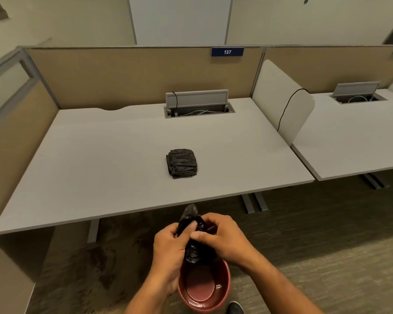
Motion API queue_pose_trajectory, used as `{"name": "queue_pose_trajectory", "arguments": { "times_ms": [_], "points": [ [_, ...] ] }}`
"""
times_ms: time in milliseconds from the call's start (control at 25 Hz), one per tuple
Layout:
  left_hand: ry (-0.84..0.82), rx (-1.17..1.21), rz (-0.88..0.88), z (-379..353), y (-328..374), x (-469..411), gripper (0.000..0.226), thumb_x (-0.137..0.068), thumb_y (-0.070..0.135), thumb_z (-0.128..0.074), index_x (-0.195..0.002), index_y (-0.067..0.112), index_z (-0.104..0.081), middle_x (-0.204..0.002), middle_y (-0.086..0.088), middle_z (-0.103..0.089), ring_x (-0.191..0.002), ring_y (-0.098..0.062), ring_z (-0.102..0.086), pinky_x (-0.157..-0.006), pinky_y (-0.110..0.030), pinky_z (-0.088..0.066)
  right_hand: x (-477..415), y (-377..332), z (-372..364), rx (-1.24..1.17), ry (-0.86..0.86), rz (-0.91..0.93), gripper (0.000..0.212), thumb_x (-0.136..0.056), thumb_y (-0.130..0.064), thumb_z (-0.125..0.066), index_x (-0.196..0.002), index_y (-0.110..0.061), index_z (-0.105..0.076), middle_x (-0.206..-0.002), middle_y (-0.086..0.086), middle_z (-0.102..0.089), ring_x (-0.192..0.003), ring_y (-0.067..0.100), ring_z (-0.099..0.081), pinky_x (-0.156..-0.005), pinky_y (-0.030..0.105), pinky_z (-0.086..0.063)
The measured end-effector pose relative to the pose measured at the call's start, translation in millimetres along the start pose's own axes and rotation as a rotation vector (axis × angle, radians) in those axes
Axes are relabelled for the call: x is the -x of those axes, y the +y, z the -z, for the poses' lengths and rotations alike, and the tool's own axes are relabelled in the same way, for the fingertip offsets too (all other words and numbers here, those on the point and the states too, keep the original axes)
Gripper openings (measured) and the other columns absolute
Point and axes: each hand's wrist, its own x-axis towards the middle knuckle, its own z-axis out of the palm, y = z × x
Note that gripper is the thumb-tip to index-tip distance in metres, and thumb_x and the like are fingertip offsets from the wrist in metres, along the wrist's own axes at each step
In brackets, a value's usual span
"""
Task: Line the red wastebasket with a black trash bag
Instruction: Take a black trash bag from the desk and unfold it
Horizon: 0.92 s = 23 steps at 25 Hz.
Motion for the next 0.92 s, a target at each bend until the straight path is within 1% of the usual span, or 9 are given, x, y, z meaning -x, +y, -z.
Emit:
{"name": "queue_pose_trajectory", "arguments": {
  "times_ms": [120, 240, 360, 480, 600, 680, 800, 840, 920],
  "points": [
    [0.026, 0.039, -0.015, 3, 6, 2, 0.027, -0.086, 0.04, -0.082, -0.097, 0.016, -0.087, -0.099, -0.016, -0.087, -0.092, -0.032, -0.086, -0.068, -0.032, -0.069, -2, 9, 4, 0.053, 0.04, 0.024, 0.011, -0.097, -0.035, -0.069, -0.105, -0.033, -0.077, -0.101, -0.009, -0.079, -0.097, 0.005, -0.075, -0.09, 0.035, -0.062],
    [0.073, 0.005, -0.04, 7, 7, 2, 0.025, -0.09, 0.042, -0.079, -0.099, 0.02, -0.087, -0.102, -0.013, -0.088, -0.095, -0.029, -0.086, -0.075, -0.038, -0.07, -4, 17, 14, 0.024, 0.107, 0.001, 0.019, -0.104, -0.032, -0.06, -0.103, -0.034, -0.079, -0.1, -0.015, -0.078, -0.097, 0.002, -0.073, -0.089, 0.034, -0.062],
    [0.148, -0.036, -0.049, 7, 8, 0, 0.017, -0.098, 0.032, -0.075, -0.097, 0.019, -0.087, -0.102, -0.014, -0.088, -0.097, -0.03, -0.085, -0.085, -0.047, -0.068, -5, 29, 37, 0.002, 0.146, -0.017, 0.023, -0.105, -0.027, -0.058, -0.107, -0.033, -0.08, -0.101, -0.021, -0.078, -0.1, -0.004, -0.07, -0.089, 0.029, -0.059],
    [0.175, -0.075, -0.062, 5, 10, -3, 0.018, -0.102, 0.015, -0.072, -0.097, 0.02, -0.088, -0.102, -0.015, -0.088, -0.096, -0.032, -0.085, -0.084, -0.044, -0.068, -7, 43, 60, 0.027, 0.197, -0.035, 0.024, -0.105, -0.022, -0.059, -0.11, -0.028, -0.082, -0.099, -0.013, -0.08, -0.099, 0.0, -0.072, -0.093, 0.034, -0.061],
    [0.174, -0.188, -0.096, -4, 13, -1, 0.029, -0.101, 0.01, -0.07, -0.099, 0.032, -0.088, -0.103, -0.002, -0.089, -0.095, -0.02, -0.086, -0.085, -0.04, -0.068, -4, 52, 75, 0.099, 0.177, -0.078, 0.03, -0.098, -0.018, -0.064, -0.123, -0.031, -0.074, -0.119, -0.011, -0.075, -0.107, 0.002, -0.066, -0.096, 0.031, -0.058],
    [0.12, -0.294, -0.129, -13, 15, 1, 0.033, -0.102, 0.011, -0.069, -0.099, 0.039, -0.087, -0.103, 0.006, -0.088, -0.097, -0.013, -0.084, -0.08, -0.03, -0.068, 0, 50, 80, 0.089, 0.18, -0.023, 0.05, -0.089, -0.031, -0.068, -0.137, -0.041, -0.061, -0.139, -0.014, -0.063, -0.121, -0.001, -0.057, -0.1, 0.026, -0.05],
    [0.019, -0.474, -0.184, -30, 20, 2, 0.034, -0.104, 0.016, -0.068, -0.099, 0.045, -0.086, -0.103, 0.016, -0.086, -0.098, -0.002, -0.08, -0.072, -0.017, -0.064, -2, 34, 82, 0.224, 0.097, 0.137, 0.069, -0.083, -0.07, -0.066, -0.146, -0.048, -0.051, -0.149, -0.025, -0.052, -0.135, -0.005, -0.046, -0.112, 0.031, -0.042],
    [-0.008, -0.527, -0.207, -35, 22, 2, 0.036, -0.103, 0.015, -0.068, -0.099, 0.046, -0.086, -0.102, 0.018, -0.086, -0.097, 0.0, -0.08, -0.073, -0.015, -0.063, -5, 27, 81, 0.327, 0.033, 0.172, 0.072, -0.082, -0.075, -0.063, -0.148, -0.047, -0.05, -0.149, -0.025, -0.054, -0.136, -0.003, -0.047, -0.115, 0.033, -0.04],
    [-0.058, -0.618, -0.242, -44, 25, -1, 0.042, -0.102, 0.011, -0.069, -0.095, 0.05, -0.085, -0.1, 0.022, -0.085, -0.097, 0.003, -0.078, -0.075, -0.012, -0.061, -13, 17, 81, 0.521, -0.054, 0.232, 0.059, -0.088, -0.069, -0.058, -0.14, -0.042, -0.06, -0.137, -0.019, -0.067, -0.128, 0.0, -0.057, -0.114, 0.037, -0.044]
  ]
}}
